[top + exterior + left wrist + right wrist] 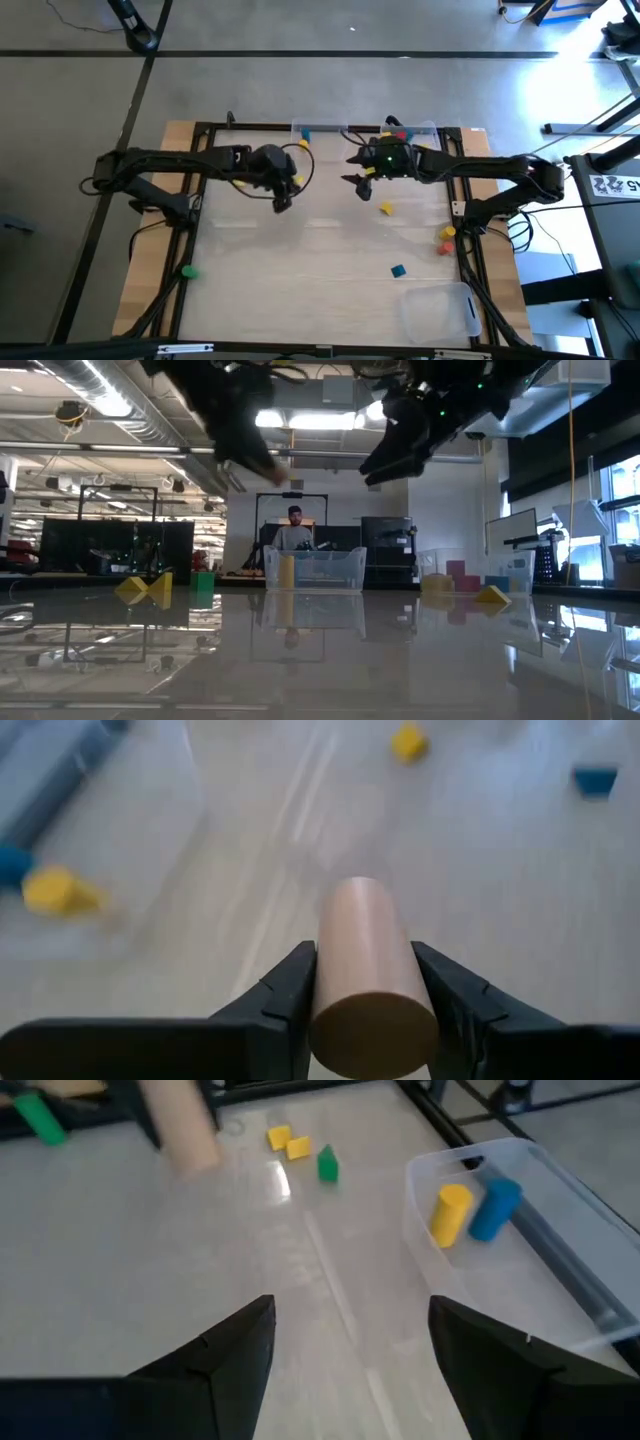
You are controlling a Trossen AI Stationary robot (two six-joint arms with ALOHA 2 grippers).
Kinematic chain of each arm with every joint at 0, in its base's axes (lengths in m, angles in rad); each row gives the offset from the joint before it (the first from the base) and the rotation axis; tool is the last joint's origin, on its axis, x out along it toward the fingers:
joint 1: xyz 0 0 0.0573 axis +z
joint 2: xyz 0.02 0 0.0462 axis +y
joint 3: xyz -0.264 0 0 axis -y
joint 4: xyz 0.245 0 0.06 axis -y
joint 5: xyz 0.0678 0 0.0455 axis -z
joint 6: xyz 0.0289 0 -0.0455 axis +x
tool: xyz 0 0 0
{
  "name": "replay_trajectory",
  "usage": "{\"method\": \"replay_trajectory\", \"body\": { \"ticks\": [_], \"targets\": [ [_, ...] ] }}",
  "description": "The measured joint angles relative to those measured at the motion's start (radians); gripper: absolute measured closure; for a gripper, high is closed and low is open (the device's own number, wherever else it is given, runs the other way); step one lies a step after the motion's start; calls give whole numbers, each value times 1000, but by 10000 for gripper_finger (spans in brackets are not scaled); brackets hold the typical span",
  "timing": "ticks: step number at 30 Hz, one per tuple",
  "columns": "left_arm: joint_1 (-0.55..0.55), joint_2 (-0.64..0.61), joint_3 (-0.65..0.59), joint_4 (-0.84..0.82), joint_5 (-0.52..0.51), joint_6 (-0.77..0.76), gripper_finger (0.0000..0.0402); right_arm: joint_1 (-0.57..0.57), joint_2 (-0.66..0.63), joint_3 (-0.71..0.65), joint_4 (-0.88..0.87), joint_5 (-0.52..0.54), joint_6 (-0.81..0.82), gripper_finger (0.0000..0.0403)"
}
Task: Sort blocks by size
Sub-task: Put the brown cylindrical block into the top left transparent bin
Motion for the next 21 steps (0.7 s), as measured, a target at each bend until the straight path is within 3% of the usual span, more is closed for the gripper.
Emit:
{"method": "replay_trajectory", "body": {
  "ticks": [4,8,13,21],
  "targets": [
    [18,42,0,103,0,32,286,0,36,0,106,-54,-26,196],
    [21,90,0,189,2,73,283,3,59,0,187,-146,-29,283],
    [20,124,0,291,5,116,286,9,100,0,269,-172,-33,389],
    [20,134,-4,353,3,143,283,20,172,0,299,-190,-31,376]
  ]
}}
